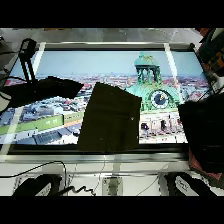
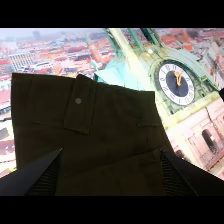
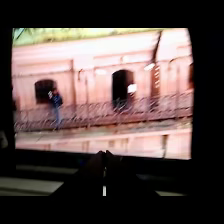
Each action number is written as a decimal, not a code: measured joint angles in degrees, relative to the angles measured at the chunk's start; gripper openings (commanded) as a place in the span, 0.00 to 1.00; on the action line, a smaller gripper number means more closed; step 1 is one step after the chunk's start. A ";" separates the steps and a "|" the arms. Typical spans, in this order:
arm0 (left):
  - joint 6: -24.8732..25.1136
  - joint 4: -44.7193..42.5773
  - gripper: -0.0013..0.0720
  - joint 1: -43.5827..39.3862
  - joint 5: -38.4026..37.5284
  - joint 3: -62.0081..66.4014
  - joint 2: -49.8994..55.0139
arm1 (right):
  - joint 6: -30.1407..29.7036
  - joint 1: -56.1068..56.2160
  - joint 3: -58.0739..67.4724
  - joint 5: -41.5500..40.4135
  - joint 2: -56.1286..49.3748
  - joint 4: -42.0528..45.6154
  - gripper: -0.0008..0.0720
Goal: Fold the clothes and pants, and hang the long-sleeved shirts on hangers.
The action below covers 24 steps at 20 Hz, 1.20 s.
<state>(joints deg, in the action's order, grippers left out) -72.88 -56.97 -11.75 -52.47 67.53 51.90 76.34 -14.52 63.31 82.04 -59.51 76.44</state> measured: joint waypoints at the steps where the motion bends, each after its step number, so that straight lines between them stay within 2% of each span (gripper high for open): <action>1: 0.00 -0.02 0.96 0.00 0.00 0.00 0.00 | -2.25 0.00 -5.01 1.38 -0.09 -4.42 0.08; 2: 0.00 0.00 0.96 0.00 0.00 0.00 0.00 | -4.11 0.02 -9.81 2.16 -0.09 -8.96 0.28; 3: 0.00 0.00 0.96 0.00 0.00 0.00 0.07 | -5.66 0.11 -14.58 2.14 -0.09 -13.27 0.62; 4: 0.00 0.00 0.96 0.00 0.00 0.00 0.17 | -7.06 0.35 -19.67 1.31 -0.13 -17.64 0.72; 8: -0.17 2.78 0.96 0.00 0.13 0.00 0.52 | -8.66 3.63 -35.08 -7.41 -0.20 -28.44 0.71; 12: 0.98 6.95 0.96 0.26 0.55 0.00 0.72 | -7.87 9.01 -41.11 -15.78 -1.95 -34.86 0.71; 16: 2.49 -1.64 0.96 3.23 -2.89 0.00 1.36 | -7.58 13.97 -42.77 -20.22 -6.99 -39.60 0.71; 20: 2.58 -7.21 0.96 7.13 -9.68 0.00 1.66 | -11.23 15.78 -43.23 -22.08 -11.23 -46.03 0.70; 23: 1.62 -9.51 0.96 8.17 -12.48 0.00 1.92 | -13.77 16.24 -42.64 -25.42 -12.41 -49.57 0.61; 24: 1.38 -10.78 0.95 8.39 -13.38 0.00 2.14 | -14.29 16.28 -42.27 -26.27 -12.63 -50.03 0.54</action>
<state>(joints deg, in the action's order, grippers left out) -71.50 -67.75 -3.36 -65.84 67.53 54.04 62.04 1.76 21.04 55.77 -72.14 26.41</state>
